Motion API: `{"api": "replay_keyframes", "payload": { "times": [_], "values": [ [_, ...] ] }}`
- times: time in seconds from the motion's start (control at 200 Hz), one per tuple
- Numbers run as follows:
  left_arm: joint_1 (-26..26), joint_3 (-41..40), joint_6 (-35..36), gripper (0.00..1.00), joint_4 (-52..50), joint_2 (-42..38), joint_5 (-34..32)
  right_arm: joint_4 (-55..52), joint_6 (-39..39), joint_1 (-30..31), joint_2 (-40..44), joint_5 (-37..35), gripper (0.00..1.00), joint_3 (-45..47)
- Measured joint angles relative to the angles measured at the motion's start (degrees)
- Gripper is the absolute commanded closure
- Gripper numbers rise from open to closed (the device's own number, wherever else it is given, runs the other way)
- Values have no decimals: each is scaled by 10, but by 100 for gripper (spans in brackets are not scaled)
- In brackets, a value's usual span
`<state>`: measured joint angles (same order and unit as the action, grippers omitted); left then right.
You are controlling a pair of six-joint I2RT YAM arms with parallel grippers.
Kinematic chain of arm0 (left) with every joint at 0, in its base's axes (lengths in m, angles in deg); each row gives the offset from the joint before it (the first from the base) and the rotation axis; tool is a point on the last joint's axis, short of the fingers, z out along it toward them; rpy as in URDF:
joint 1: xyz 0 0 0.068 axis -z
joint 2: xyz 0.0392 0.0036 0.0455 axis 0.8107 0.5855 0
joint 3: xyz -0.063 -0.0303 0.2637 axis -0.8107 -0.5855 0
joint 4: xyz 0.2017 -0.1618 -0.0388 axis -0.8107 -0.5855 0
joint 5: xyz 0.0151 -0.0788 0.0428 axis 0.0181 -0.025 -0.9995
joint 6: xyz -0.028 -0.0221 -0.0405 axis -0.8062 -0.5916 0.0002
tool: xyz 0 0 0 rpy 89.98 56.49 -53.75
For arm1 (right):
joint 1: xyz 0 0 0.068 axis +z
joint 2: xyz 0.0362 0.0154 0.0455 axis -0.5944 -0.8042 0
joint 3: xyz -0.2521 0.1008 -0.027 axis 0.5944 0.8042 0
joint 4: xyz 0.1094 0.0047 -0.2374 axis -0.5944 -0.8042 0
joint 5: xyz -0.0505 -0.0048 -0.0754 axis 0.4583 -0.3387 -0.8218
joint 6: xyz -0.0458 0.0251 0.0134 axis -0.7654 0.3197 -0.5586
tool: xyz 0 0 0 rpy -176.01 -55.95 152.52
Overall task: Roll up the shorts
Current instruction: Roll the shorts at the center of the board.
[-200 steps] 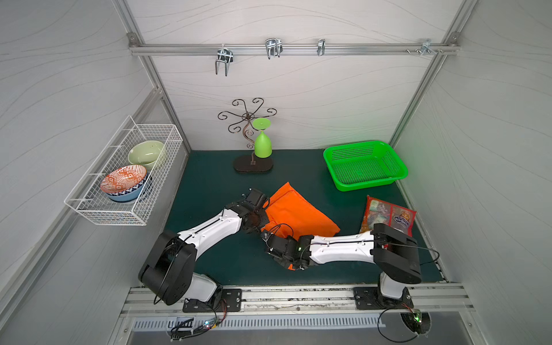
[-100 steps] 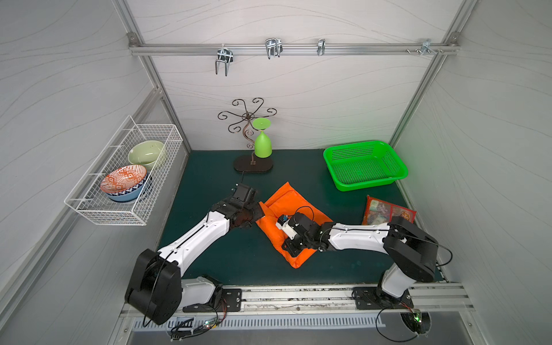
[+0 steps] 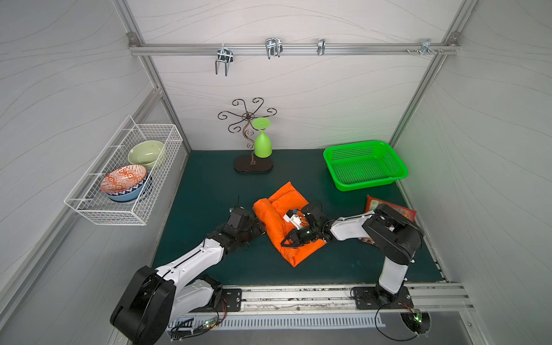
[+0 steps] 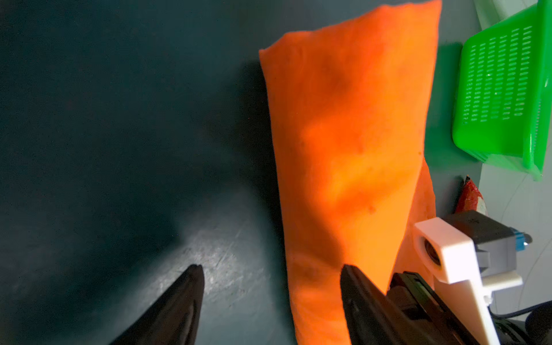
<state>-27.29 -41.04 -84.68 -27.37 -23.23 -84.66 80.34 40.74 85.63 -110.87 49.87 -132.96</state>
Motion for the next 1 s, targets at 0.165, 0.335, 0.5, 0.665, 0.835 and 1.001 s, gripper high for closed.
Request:
{"api": "replay_keyframes", "payload": {
  "times": [0.165, 0.335, 0.5, 0.665, 0.835, 1.001],
  "values": [
    [19, -18, -9, 23, 126, 33, -25, 5, 6, -1, -2, 10, 88, 0],
    [33, -28, -7, 23, 203, 80, -56, 5, 6, -3, -2, 14, 88, 0],
    [36, -13, 5, 25, 215, 135, -83, 7, 6, -5, -2, 17, 88, 0],
    [40, 10, 12, 60, 242, 186, -85, 15, 9, -8, -5, 20, 87, 1],
    [43, 48, 12, 89, 231, 209, -78, 16, -7, -11, -6, 12, 72, 3],
    [43, 69, 17, 100, 192, 207, -77, -42, -44, -9, 33, -23, 58, 10]
  ]
}}
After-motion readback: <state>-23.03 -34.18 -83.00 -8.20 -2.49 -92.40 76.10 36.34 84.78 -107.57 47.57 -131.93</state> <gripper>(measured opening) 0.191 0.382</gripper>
